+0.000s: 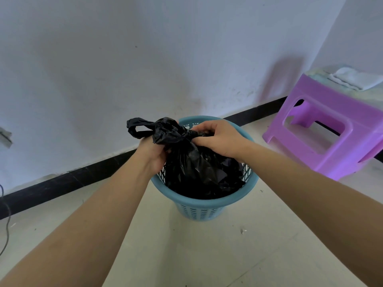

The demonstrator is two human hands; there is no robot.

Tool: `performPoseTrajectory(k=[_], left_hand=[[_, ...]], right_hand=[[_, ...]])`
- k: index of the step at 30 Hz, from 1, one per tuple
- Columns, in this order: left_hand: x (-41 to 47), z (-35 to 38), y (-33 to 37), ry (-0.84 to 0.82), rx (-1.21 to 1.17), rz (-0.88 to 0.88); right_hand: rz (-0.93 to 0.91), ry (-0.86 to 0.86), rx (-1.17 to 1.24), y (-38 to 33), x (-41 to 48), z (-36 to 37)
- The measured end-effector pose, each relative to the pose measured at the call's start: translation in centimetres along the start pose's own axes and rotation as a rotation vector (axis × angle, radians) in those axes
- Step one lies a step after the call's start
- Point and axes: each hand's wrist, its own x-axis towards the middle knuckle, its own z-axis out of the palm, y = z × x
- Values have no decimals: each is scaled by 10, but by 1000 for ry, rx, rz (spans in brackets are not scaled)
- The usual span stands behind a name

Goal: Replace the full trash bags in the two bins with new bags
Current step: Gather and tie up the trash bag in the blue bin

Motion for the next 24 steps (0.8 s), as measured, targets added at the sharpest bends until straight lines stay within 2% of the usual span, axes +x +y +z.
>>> performPoseTrajectory(k=[4, 8, 13, 18, 20, 24], left_hand=[[1, -1, 2, -72, -141, -97], [-6, 2, 6, -109, -172, -148], [-4, 1, -2, 40, -160, -23], [-8, 3, -6, 68, -83, 46], [-6, 3, -8, 88, -56, 80], [-7, 8, -13, 149, -4, 118]], right_hand=[[-81, 41, -21, 1, -2, 3], [-147, -21, -61, 3, -6, 5], [-95, -54, -96, 5, -7, 6], [-8, -44, -8, 5, -7, 2], [4, -2, -50, 10, -4, 2], [-11, -56, -113, 17, -1, 3]])
